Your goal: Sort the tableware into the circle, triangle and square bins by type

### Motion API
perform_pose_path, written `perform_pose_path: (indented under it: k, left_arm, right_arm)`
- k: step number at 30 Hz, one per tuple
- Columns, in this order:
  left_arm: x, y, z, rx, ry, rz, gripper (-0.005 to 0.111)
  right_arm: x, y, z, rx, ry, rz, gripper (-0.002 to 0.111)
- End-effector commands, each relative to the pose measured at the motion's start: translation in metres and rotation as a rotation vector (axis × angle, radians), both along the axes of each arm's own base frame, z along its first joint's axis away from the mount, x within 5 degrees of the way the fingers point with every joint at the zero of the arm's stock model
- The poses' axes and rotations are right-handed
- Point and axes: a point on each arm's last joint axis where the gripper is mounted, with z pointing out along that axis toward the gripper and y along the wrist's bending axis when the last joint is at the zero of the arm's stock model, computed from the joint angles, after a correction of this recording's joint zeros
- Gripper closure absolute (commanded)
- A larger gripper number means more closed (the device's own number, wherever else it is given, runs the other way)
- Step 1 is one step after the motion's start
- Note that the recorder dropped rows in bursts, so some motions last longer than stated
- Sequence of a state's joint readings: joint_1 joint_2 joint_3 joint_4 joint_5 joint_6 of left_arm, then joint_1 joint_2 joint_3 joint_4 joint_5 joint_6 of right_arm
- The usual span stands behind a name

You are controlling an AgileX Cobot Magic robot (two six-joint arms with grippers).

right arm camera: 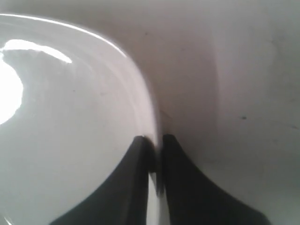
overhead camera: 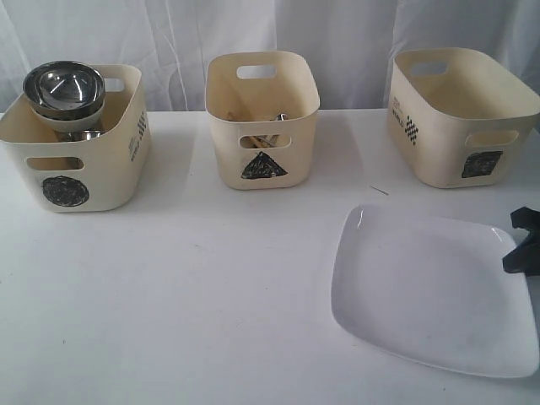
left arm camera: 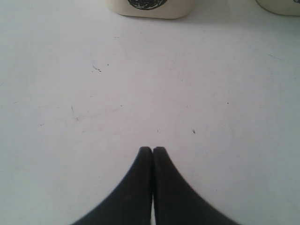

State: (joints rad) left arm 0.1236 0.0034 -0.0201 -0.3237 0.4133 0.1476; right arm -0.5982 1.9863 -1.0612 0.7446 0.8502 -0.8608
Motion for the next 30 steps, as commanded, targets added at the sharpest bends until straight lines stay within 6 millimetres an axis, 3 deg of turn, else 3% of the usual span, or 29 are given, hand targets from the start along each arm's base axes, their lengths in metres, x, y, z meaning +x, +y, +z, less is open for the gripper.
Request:
perform_pose_path:
  k: [1,6,14,21,30]
  left_arm:
    - [-0.001,-0.001,-0.004,-0.011,0.018,-0.010,0.107]
    - [-0.001,-0.001,-0.004,-0.011,0.018,-0.010,0.107]
    - [-0.001,-0.001,-0.004,-0.011,0.018,-0.010,0.107]
    - [-0.001,-0.001,-0.004,-0.011,0.018,-0.010,0.107]
    - [-0.001,-0.001,-0.004,-0.011,0.018,-0.010,0.107]
  right_arm:
    - [0.002,-0.006,-0.011,-0.086,-0.025,0.027,0.089]
    - [0.007,-0.009,-0.011,-0.114,-0.084,0.024,0.075]
    - [0.019,-0.009,-0.009,-0.143,-0.242,0.059,0.075]
    - [0.022,0.009,-0.031,-0.063,-0.238,0.180,0.074]
    - [0.023,0.011,-0.032,-0.086,-0.263,0.259,0.065]
